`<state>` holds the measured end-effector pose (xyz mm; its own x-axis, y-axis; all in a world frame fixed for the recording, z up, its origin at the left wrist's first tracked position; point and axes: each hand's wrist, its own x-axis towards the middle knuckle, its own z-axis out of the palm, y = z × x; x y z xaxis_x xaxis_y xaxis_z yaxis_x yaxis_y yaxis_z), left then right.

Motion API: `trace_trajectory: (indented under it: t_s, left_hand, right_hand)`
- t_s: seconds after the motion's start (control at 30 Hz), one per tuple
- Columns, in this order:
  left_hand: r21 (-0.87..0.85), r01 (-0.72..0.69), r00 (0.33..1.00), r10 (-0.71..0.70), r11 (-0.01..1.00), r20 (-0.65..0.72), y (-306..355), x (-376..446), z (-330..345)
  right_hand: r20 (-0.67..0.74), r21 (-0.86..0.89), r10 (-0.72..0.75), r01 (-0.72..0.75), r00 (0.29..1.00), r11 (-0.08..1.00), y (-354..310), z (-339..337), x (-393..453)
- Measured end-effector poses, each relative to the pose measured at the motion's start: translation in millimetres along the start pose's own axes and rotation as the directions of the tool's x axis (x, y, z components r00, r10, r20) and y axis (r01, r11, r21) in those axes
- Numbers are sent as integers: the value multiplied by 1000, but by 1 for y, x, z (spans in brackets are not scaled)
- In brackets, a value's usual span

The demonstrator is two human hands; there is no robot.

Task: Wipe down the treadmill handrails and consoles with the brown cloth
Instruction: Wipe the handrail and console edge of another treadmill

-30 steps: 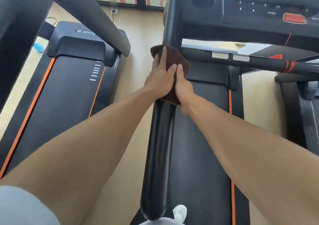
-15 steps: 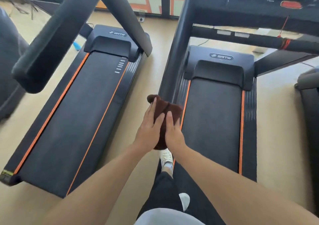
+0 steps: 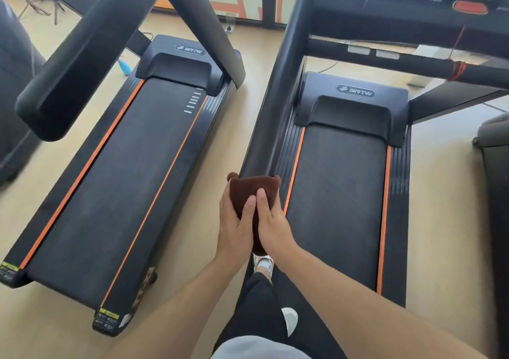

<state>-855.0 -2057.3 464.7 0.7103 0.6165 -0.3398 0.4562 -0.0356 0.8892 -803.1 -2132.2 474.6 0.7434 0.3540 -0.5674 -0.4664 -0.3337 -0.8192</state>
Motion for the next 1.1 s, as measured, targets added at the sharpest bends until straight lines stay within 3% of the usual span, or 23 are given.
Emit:
trace_trajectory:
  t_s: [0.13, 0.23, 0.63, 0.87, 1.1]
  left_hand:
    - [164, -30, 995, 13, 986, 102, 46, 58, -3]
    - [189, -38, 975, -5, 981, 221, 80, 101, 6]
    - [267, -123, 958, 44, 956, 284, 174, 280, 84]
    - [464, -329, 923, 177, 823, 341, 216, 340, 118]
    - [608, -459, 885, 274, 647, 377, 228, 362, 137]
  right_hand:
    - [-1, 103, 48, -48, 999, 994, -36, -6, 40]
    - [-22, 145, 100, -96, 995, 985, -57, -14, 74]
    - [-203, 254, 187, -133, 961, 958, -159, -60, 240]
    - [-157, 483, 314, -204, 936, 852, -189, -84, 296]
    - [-162, 490, 317, -203, 934, 848, -201, -89, 303]
